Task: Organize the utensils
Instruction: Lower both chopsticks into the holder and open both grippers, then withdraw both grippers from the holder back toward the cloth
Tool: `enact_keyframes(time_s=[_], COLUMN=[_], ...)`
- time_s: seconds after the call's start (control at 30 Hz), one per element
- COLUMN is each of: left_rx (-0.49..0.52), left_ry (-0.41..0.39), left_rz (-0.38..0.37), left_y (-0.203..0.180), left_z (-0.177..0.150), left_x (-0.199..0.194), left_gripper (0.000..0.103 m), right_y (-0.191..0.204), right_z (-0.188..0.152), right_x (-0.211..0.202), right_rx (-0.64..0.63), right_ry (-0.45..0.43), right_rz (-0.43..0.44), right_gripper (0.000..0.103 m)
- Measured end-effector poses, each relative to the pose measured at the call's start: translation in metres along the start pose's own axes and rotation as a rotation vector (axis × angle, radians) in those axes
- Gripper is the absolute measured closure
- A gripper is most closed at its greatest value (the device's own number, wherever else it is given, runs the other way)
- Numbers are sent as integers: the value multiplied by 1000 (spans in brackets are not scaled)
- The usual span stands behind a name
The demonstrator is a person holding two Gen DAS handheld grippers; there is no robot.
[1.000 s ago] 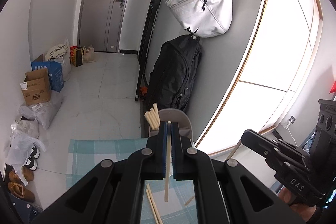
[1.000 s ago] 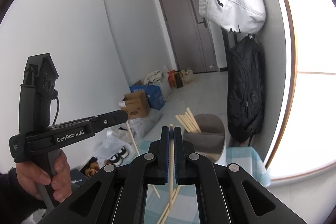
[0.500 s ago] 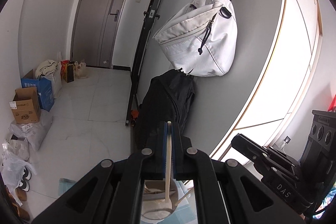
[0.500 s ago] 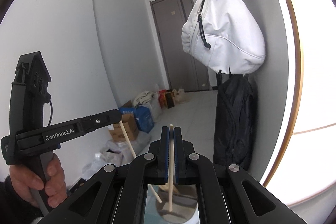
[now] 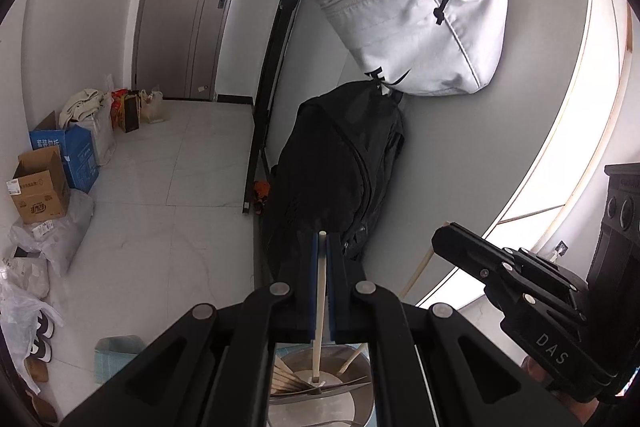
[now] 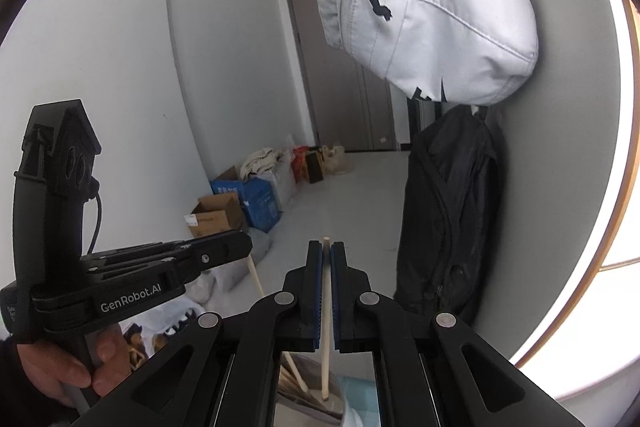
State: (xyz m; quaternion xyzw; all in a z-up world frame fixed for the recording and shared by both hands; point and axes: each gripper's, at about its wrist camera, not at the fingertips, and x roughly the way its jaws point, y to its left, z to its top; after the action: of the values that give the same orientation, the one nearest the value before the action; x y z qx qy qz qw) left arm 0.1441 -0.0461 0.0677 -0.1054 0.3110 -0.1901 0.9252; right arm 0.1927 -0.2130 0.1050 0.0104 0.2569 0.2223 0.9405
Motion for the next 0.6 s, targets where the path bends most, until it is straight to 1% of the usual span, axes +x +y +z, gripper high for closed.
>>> enact_keyframes(time_s=[0.17, 0.2, 0.23, 0.3, 0.37, 0.43, 0.53, 0.6], left_rx=[-22, -25, -31, -35, -30, -26, -19, -13], left_ry=[42, 52, 65, 90, 116, 156, 208, 244], left_rz=[-29, -31, -40, -62, -66, -89, -136, -140], left_y=[8, 6, 8, 5, 5, 4, 3, 2], left_z=[-11, -8, -12, -5, -10, -15, -19, -19], left_x=[6, 9, 9, 17, 19, 22, 25, 25], left_gripper=[103, 103, 103, 103, 103, 103, 103, 102], right_y=[-1, -2, -3, -4, -4, -4, -7, -11], right_z=[-13, -15, -17, -21, -26, -32, -37, -41], right_x=[9, 12, 13, 17, 20, 23, 20, 17], right_rx=[-8, -9, -7, 0, 2, 7, 33, 67], right_ry=[30, 38, 43, 62, 83, 113, 122, 131], right_rz=[15, 19, 22, 40, 52, 79, 110, 111], right_gripper=[100, 100, 100, 100, 100, 99, 96, 96])
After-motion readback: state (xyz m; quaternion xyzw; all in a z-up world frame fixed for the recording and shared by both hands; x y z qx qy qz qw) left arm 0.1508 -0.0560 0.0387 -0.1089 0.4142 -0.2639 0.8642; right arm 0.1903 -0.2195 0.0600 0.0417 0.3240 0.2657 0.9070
